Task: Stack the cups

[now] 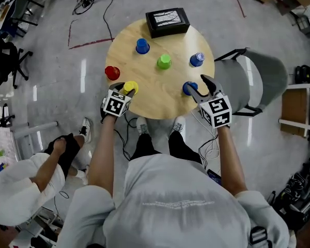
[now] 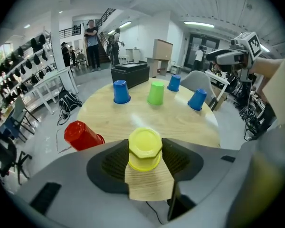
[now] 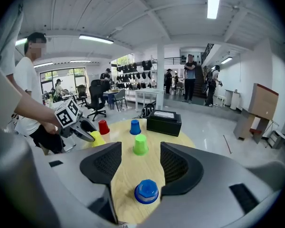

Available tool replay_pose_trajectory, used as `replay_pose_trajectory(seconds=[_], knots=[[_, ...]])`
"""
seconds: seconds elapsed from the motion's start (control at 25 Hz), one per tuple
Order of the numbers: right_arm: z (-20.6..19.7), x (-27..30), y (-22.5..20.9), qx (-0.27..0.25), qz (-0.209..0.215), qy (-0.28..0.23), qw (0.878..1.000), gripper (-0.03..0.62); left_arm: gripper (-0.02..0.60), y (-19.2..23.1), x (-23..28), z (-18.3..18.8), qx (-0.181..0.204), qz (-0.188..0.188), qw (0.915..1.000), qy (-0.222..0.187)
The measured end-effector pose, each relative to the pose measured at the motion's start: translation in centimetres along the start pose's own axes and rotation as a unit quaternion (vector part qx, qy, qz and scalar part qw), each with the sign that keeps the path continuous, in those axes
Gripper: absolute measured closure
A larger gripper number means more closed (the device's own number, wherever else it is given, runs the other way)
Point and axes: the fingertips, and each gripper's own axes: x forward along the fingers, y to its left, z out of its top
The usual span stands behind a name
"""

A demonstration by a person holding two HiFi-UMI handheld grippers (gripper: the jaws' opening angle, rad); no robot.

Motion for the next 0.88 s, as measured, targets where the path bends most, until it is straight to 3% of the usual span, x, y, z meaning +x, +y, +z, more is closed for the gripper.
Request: replay_pose_trajectory(seconds=[0.36,0.68,0.88], knots=[[-1.0,-1.8,-2.0,0.018,-0.025,-0.004,1.000,0.330,0.350,-4.7,1.1,7.6,0.079,-0.047,0.9947,-0.047],[-3.4,-4.0,-3.6,0.044,-0.047,-0.001,0.998,0.330,0.350,-12.5,4.8,10.4,0.141,-0.116,0.9828,-0.028],[-4.7,-4.9,-4.4,0.055,-0.052,0.000,0.997,0.330,0.350,-15.8,7.2,10.6,0.181,-0.140,0.9735,-0.002]])
